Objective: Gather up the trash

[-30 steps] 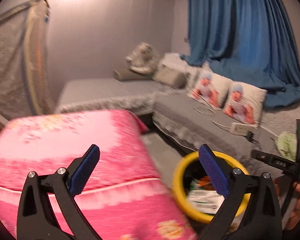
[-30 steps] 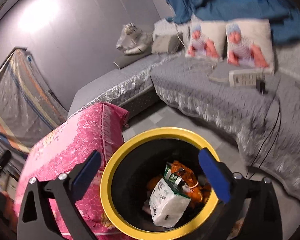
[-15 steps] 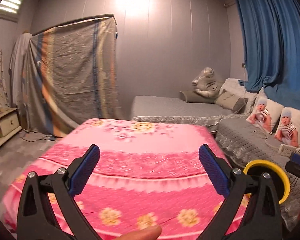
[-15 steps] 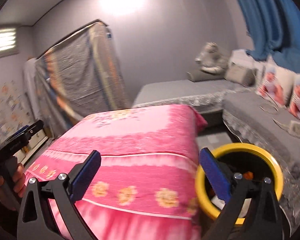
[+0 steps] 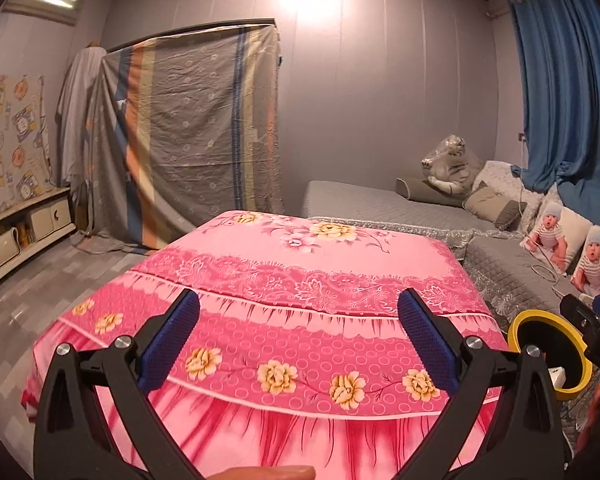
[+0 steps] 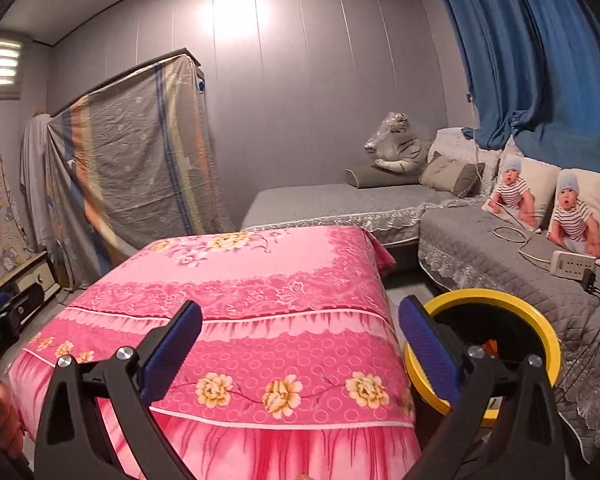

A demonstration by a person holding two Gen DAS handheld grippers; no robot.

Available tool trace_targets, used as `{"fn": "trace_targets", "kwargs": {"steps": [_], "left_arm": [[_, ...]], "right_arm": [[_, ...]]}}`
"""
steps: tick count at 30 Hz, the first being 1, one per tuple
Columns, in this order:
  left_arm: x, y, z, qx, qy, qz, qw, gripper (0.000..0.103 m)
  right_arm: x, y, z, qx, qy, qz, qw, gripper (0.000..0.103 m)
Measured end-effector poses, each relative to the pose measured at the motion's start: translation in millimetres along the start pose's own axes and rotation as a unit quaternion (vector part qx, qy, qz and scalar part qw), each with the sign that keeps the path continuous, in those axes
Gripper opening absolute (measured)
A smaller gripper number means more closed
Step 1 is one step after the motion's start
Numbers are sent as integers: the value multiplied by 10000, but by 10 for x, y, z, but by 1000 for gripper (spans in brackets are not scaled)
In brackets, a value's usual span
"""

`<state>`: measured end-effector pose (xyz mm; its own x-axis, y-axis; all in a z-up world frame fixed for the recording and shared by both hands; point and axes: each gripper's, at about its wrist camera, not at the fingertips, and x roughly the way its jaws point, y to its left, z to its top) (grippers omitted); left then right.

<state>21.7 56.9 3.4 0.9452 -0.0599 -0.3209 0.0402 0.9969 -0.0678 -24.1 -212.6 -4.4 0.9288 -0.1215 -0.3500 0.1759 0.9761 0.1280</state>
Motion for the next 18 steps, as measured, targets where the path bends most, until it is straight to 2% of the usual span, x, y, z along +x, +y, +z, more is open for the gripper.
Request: {"fn": "trace_targets", "kwargs": {"steps": [4,18], "left_arm": [[-5,-49,-40,-10,8,82,10000,95],[2,-114,-60,-90,94,-11,9999,95]], "right_arm": [[34,14,-56,25,59,16,10000,95],[64,121,-129,-84,170,83,9998,95]]}}
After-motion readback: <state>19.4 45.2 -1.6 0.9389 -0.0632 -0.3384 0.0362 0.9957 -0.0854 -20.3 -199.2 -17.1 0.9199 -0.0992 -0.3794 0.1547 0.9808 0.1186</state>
